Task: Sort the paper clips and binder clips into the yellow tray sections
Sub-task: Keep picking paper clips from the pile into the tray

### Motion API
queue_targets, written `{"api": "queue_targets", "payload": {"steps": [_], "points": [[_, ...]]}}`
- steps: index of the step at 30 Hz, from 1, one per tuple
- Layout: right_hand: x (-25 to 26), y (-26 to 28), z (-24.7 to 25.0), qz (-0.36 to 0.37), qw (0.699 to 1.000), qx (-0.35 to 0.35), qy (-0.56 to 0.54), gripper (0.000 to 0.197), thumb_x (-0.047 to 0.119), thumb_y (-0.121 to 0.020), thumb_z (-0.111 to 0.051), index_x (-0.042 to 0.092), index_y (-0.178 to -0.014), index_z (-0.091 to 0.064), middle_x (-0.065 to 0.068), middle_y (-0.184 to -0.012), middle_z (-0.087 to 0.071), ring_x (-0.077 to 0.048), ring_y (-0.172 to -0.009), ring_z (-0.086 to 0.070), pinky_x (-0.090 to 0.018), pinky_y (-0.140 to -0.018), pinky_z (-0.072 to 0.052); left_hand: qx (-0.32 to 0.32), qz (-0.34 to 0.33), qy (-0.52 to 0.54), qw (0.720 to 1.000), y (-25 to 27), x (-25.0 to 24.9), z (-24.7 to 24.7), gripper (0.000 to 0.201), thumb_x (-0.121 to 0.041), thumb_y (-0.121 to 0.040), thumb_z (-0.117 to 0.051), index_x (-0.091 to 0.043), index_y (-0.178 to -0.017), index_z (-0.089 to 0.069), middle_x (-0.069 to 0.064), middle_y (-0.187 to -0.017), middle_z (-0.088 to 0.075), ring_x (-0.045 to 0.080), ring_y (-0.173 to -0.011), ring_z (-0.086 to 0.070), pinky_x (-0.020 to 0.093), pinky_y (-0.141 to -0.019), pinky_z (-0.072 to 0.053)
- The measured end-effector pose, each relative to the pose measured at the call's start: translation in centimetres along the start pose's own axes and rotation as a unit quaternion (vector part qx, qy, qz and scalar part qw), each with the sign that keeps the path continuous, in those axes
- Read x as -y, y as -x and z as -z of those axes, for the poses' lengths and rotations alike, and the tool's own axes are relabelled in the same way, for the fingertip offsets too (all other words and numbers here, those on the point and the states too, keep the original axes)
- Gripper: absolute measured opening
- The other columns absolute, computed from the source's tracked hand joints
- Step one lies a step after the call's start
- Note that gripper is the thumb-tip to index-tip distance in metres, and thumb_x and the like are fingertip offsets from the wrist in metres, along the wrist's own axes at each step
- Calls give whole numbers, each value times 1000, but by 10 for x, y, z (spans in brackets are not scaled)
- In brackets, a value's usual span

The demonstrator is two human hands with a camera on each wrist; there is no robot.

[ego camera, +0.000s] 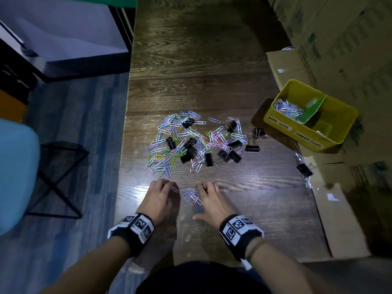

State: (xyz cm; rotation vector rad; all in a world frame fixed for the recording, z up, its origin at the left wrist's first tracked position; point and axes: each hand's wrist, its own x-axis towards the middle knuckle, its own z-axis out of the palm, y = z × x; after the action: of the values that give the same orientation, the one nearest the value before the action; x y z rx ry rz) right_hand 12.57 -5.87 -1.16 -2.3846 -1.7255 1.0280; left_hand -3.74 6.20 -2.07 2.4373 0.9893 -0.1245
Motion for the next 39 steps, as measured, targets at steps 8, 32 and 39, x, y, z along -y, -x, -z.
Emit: {"api": "queue_targets", "payload": {"steps": [8,32,39], "points": [[-17,5,-2,-13,995,-67,-68,68,39,-70,-77,23,-130,-48,-3,-126,-45,-24,-120,-45,-37,-103,-37,47,-28,50,997,-1,-31,-10,42,-13,-79,-44,-3,-117,-57,16,-108,-55,33,-99,-55,38,-90,-48],[5,17,-8,-70,995,-71,-26,85,49,-80,-66,8,-143,-27,-10,-138,-33,-27,-127,-36,-34,-104,-33,154,-148,-93,972,-23,-49,-9,55,-15,-79,-59,-13,-133,-47,9,-133,-42,32,-108,-45,36,-94,-39],[-8,9,-2,-14,996,-86,18,87,51,-72,-71,20,-142,-30,-7,-139,-32,-26,-128,-32,-41,-101,-35,181,-182,-169,952,-25,-47,-5,29,-24,-86,-52,-5,-103,-65,14,-115,-58,35,-95,-56,39,-84,-50]]}}
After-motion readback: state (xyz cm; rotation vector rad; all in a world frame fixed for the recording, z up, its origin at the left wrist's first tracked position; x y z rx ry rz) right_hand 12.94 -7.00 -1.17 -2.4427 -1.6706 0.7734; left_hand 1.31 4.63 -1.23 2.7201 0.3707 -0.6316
